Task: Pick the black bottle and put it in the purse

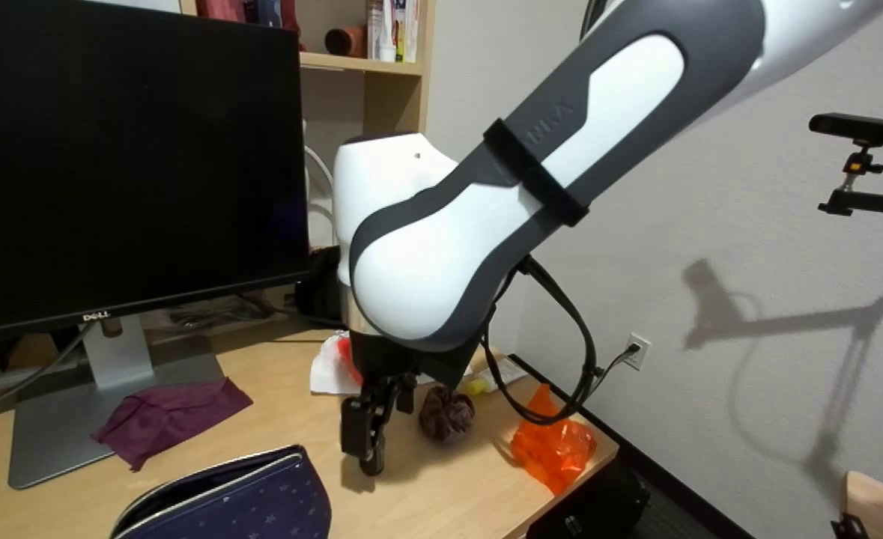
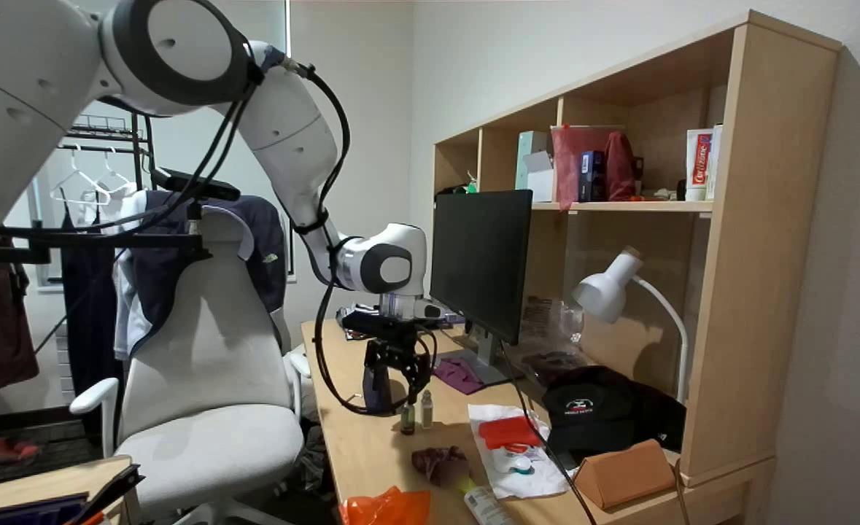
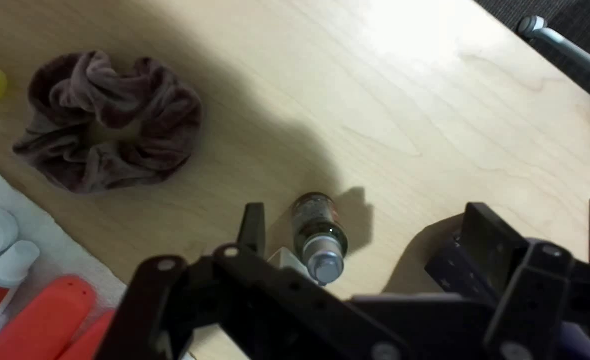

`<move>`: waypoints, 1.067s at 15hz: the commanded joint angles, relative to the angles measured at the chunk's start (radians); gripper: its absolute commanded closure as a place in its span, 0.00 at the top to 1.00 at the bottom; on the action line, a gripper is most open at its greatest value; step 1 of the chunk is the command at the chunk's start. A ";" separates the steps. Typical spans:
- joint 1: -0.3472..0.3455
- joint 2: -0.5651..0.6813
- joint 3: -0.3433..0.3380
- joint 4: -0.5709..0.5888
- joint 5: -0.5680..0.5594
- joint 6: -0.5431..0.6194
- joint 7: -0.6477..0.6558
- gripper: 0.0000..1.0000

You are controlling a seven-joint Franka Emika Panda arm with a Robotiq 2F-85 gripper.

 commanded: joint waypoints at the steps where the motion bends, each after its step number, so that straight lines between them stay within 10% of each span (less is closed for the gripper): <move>1: -0.003 0.043 -0.001 0.047 -0.023 0.016 -0.002 1.00; 10: -0.011 0.090 0.001 0.108 -0.037 0.043 -0.028 1.00; 11: -0.011 0.093 0.001 0.112 -0.036 0.045 -0.027 0.75; 16: -0.018 0.100 0.003 0.109 -0.029 0.047 -0.027 0.47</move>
